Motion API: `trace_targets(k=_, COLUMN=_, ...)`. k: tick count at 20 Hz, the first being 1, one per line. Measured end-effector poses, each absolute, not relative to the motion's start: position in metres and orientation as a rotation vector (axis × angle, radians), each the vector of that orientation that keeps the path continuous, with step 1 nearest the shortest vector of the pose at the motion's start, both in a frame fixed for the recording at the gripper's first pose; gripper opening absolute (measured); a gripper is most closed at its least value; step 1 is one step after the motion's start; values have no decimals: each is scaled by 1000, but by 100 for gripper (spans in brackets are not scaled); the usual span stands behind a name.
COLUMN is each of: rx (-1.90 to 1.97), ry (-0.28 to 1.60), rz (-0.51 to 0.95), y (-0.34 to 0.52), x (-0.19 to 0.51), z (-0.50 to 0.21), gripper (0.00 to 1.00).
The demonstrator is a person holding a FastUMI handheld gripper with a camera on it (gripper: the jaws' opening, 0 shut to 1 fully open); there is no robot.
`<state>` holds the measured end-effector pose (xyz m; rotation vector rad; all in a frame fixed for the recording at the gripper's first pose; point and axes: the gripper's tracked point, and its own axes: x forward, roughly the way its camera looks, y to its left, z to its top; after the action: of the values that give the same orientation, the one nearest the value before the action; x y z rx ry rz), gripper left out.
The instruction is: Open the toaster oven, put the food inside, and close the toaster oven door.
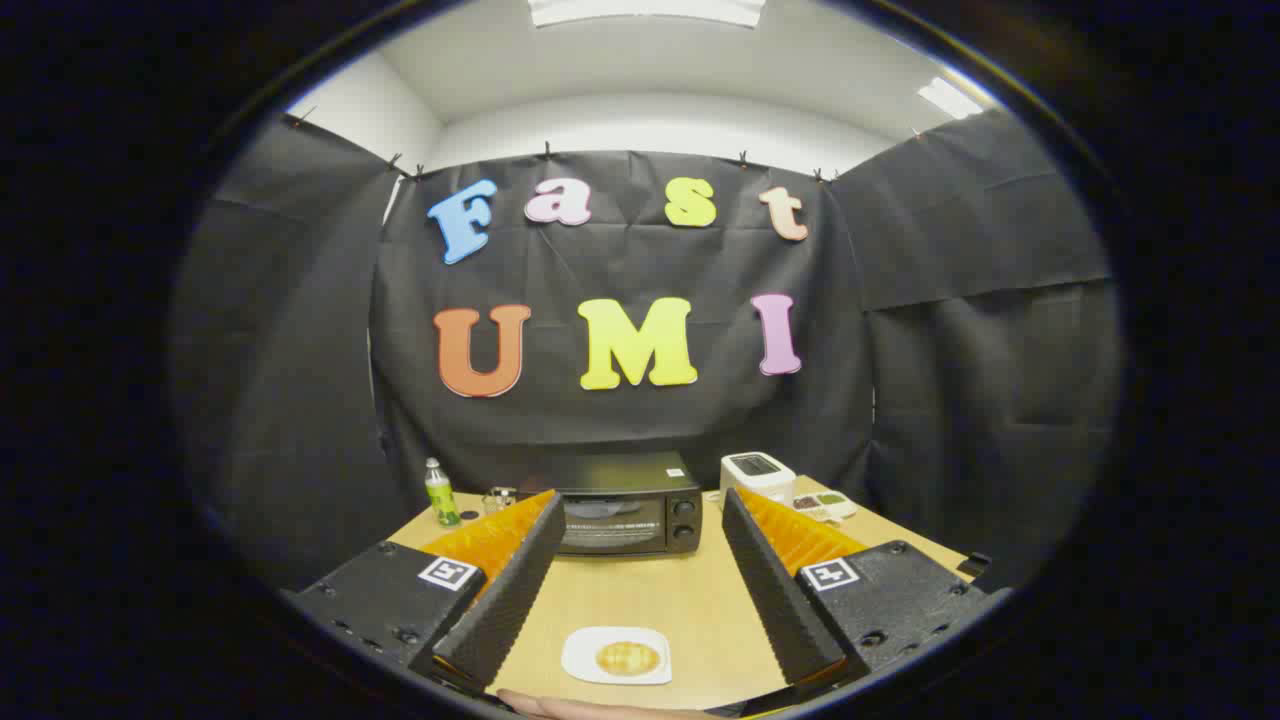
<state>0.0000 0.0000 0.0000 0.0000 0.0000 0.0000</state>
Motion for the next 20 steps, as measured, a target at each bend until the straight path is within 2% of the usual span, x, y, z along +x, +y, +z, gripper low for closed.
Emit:
trace_targets(k=14, rx=-39, ry=-31, rz=16, y=2, x=-2, z=0, gripper=100)
trace_targets(k=20, rx=-29, ry=-48, rz=52, y=17, x=23, z=-14, gripper=100)
